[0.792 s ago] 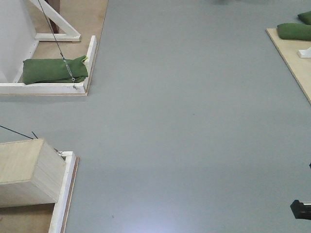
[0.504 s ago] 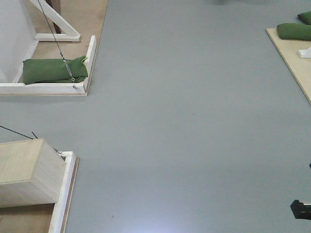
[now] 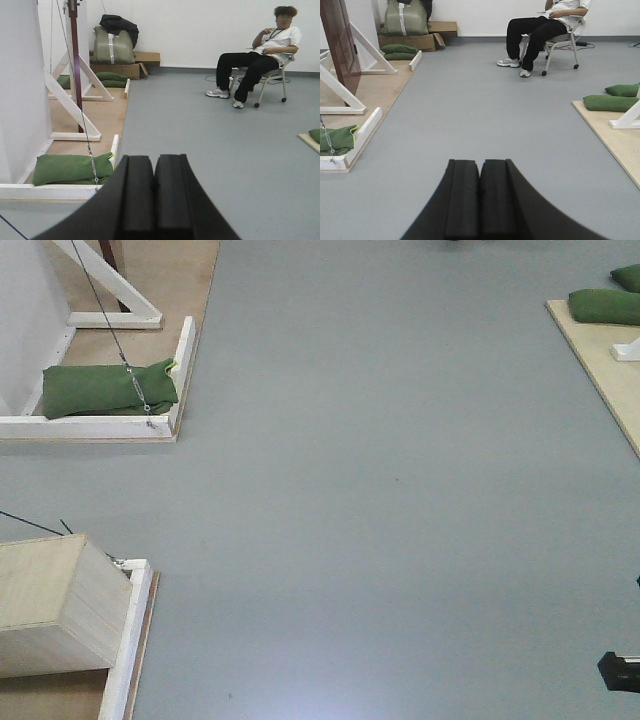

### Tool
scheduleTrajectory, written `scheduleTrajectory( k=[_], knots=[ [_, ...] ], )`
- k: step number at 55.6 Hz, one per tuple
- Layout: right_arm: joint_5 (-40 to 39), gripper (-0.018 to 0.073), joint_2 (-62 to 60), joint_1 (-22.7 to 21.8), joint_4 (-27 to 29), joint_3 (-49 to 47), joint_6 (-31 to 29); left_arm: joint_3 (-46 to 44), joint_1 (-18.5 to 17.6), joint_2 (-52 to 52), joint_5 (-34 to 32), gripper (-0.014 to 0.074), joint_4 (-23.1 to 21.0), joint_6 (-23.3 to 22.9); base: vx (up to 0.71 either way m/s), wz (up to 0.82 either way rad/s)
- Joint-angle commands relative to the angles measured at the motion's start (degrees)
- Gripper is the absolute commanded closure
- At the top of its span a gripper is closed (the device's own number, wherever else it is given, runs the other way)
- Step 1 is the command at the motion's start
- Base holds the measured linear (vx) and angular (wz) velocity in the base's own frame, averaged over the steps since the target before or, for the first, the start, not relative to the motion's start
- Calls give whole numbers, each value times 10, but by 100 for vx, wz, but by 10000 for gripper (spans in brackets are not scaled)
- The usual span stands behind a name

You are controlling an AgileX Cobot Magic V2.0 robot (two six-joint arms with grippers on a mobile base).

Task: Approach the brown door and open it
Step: 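Drive the base forward toward the brown door beside the plywood platform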

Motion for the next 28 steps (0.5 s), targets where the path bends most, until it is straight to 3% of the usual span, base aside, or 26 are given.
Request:
scheduleTrajectory(
  k=[1, 28],
  knots=[
    [-45, 559, -8, 0, -2, 3, -3, -9, -4, -8, -48, 603, 0, -2, 10, 1],
    [-45, 559, -8, 0, -2, 3, -3, -9, -4, -8, -48, 603, 0, -2, 19, 2]
  ],
)
